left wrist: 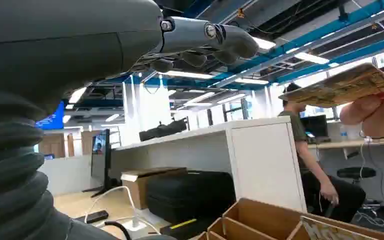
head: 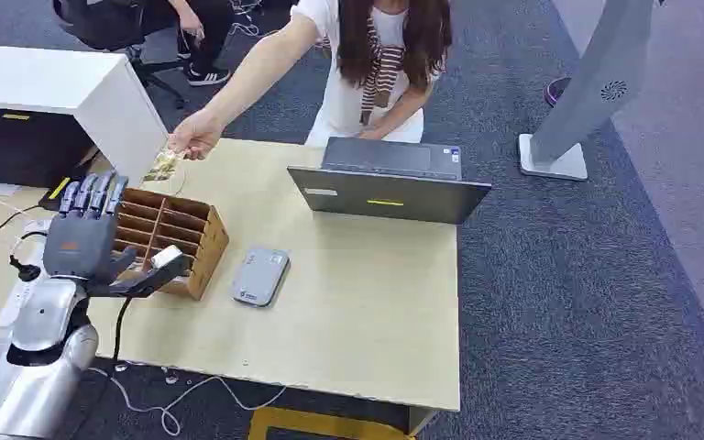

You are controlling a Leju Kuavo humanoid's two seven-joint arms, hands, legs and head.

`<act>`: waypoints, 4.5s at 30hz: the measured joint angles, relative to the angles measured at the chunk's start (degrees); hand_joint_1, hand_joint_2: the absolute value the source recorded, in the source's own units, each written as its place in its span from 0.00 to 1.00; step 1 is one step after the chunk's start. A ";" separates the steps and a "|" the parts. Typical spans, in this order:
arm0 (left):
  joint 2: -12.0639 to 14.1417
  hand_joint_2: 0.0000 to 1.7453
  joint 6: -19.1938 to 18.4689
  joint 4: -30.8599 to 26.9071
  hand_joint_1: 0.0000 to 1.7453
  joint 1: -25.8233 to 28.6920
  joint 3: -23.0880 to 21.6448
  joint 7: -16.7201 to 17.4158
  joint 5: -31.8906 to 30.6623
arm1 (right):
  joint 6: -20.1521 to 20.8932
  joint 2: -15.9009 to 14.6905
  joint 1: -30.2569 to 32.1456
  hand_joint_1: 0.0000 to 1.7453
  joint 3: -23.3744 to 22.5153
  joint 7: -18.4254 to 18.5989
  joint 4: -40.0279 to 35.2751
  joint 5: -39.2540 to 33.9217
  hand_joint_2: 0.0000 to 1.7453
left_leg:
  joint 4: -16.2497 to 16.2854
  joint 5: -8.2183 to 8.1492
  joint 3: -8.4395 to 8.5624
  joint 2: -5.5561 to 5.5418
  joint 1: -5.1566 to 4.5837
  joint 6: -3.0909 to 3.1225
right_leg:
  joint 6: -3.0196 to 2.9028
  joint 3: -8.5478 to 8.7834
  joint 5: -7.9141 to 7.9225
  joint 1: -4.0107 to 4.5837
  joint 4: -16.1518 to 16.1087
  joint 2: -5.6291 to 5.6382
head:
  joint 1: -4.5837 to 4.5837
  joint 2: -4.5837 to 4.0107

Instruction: Pass the card to the sensor for recognition and then transmit it.

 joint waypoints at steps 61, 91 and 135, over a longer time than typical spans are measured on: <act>-9.66 1.00 1.53 14.36 1.00 -12.00 -12.33 1.31 -4.63 | 1.51 0.02 -0.25 0.00 -0.65 -5.29 0.00 -0.46 1.00 | 0.02 0.03 -0.05 0.04 -0.01 0.04 | 0.10 -0.05 0.08 -0.01 0.00 0.06 | 0.02 0.00; -14.78 1.00 6.71 15.96 1.00 -7.22 -13.94 -1.05 -0.44 | 1.62 0.02 -0.24 0.00 -1.62 -5.18 0.00 -0.94 1.00 | 0.02 0.03 -0.09 0.03 -0.01 0.04 | 0.11 -0.05 0.08 -0.01 0.00 0.05 | 0.02 0.00; -16.02 1.00 5.90 23.53 1.00 -6.36 -13.86 -0.79 0.24 | 3.26 0.02 -0.17 0.00 -2.80 -5.05 0.00 -0.72 1.00 | 0.02 0.10 -0.07 0.00 -0.01 0.06 | 0.09 -0.04 0.12 -0.01 0.00 0.04 | 0.02 0.00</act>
